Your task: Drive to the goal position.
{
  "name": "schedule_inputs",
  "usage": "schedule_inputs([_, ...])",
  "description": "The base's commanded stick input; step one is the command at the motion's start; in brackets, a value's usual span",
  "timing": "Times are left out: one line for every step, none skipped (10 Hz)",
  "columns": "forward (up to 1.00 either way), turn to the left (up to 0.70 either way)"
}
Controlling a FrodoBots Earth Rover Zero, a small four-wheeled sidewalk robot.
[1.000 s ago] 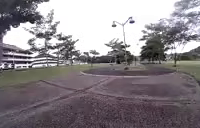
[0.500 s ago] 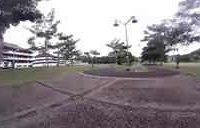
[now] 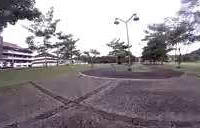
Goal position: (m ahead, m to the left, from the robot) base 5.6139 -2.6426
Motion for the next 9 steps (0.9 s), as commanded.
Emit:
schedule_inputs([0.70, 0.00])
schedule_inputs([0.70, 0.00])
schedule_inputs([0.70, 0.00])
schedule_inputs([0.70, 0.00])
schedule_inputs([0.70, 0.00])
schedule_inputs([0.70, 0.00])
schedule_inputs([0.70, 0.00])
schedule_inputs([0.70, 0.00])
schedule_inputs([0.70, 0.00])
